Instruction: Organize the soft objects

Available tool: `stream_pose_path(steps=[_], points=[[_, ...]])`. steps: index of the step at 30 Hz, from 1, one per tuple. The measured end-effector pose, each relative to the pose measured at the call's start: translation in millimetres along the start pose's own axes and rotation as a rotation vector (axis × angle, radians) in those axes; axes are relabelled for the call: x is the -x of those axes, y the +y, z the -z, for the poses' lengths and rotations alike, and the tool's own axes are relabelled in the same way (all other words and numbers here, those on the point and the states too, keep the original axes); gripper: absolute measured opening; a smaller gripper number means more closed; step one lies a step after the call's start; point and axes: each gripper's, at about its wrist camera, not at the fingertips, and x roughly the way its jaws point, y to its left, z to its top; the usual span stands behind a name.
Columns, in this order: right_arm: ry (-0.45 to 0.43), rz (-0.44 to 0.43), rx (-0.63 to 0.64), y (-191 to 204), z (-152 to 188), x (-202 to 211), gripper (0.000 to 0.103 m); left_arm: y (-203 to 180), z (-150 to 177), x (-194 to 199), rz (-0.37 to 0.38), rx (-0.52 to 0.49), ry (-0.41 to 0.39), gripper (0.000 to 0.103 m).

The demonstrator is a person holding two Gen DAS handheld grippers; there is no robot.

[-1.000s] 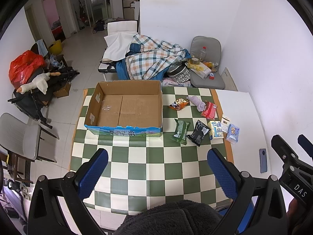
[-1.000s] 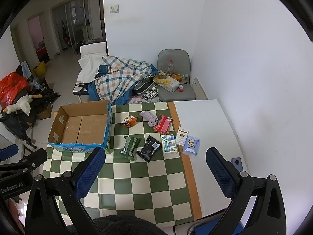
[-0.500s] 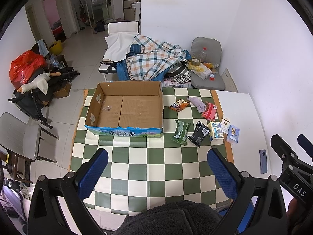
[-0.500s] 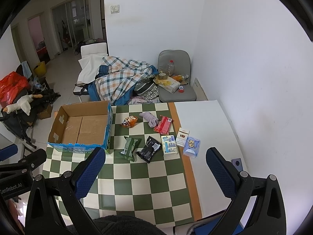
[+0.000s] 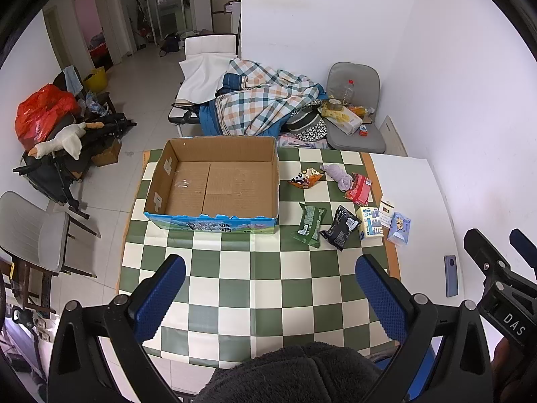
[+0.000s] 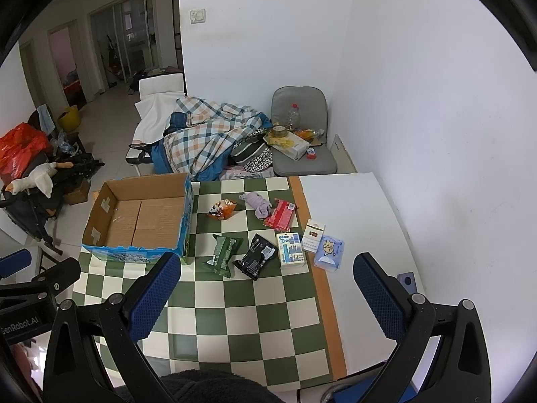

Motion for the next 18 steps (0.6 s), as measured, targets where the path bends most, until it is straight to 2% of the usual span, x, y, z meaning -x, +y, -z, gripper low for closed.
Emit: stream_pose_path(steps=[12, 16, 18], points=[[0.007, -0.004, -0.007, 0, 2, -4, 0.103, 1, 9, -7, 0.004, 0.006, 0.009, 0.103], [0.048, -0.016, -0.036, -6, 4, -27, 0.103, -11, -3, -38, -0.012, -0.031, 0.034, 0.103], [0.084, -0.034, -0.068, -13, 3, -57, 0.103, -18, -15, -61, -0.029, -0.066, 0.046, 0.103]])
